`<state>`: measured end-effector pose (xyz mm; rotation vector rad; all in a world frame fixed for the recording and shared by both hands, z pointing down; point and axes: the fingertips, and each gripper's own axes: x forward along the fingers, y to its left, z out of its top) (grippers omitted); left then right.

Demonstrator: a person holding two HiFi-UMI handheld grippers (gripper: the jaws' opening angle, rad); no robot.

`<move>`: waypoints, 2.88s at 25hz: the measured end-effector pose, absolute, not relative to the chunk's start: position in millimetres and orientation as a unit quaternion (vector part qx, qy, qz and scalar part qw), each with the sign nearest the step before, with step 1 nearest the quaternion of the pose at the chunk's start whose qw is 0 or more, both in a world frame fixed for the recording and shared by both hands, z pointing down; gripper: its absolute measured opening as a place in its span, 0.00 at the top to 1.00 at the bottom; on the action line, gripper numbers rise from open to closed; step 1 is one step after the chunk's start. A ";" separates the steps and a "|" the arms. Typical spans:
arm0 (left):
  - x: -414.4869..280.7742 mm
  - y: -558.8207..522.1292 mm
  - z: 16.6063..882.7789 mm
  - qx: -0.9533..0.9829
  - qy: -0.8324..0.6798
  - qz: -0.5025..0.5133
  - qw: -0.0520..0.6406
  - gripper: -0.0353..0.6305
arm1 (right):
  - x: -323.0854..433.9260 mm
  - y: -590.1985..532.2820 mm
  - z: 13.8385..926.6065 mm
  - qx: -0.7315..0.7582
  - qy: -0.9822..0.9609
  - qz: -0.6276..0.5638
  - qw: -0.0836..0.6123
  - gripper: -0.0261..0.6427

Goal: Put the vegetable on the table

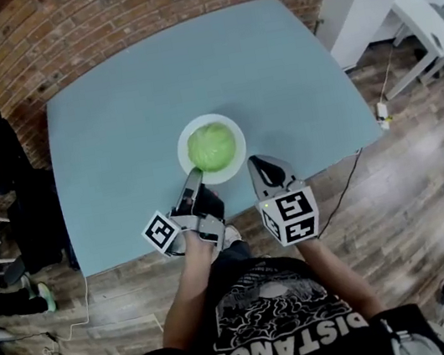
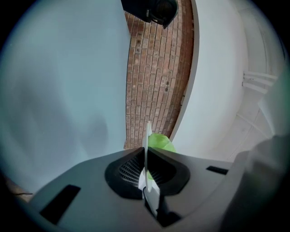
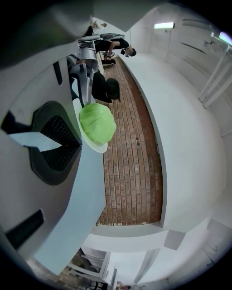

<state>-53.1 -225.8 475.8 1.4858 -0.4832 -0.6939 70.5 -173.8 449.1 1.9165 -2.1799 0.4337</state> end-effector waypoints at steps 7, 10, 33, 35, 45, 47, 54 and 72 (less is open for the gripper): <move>-68.2 -250.8 494.2 0.670 -0.205 -0.287 0.654 0.93 | 54.9 -204.6 458.4 0.652 -0.735 0.151 0.114 0.95; -73.7 -258.5 503.7 0.666 -0.208 -0.278 0.660 0.93 | 49.5 -211.7 464.7 0.654 -0.731 0.155 0.119 0.95; -45.6 -278.5 559.8 0.669 -0.261 -0.202 0.666 0.92 | 72.8 -238.1 499.8 0.636 -0.738 0.176 0.141 0.95; -42.3 -279.3 565.4 0.668 -0.271 -0.199 0.664 0.92 | 78.5 -239.8 505.6 0.630 -0.741 0.181 0.148 0.95; -30.3 -282.8 592.1 0.655 -0.329 -0.171 0.658 0.92 | 91.6 -250.9 521.5 0.590 -0.767 0.193 0.161 0.95; -29.8 -283.6 596.3 0.653 -0.339 -0.168 0.657 0.92 | 92.8 -253.0 522.4 0.585 -0.771 0.195 0.159 0.95; -26.7 -287.2 605.3 0.644 -0.362 -0.164 0.653 0.91 | 99.7 -258.6 528.0 0.568 -0.782 0.198 0.162 0.95; -32.1 -290.2 616.2 0.608 -0.409 -0.134 0.667 0.88 | 93.1 -258.8 531.7 0.538 -0.803 0.202 0.155 0.95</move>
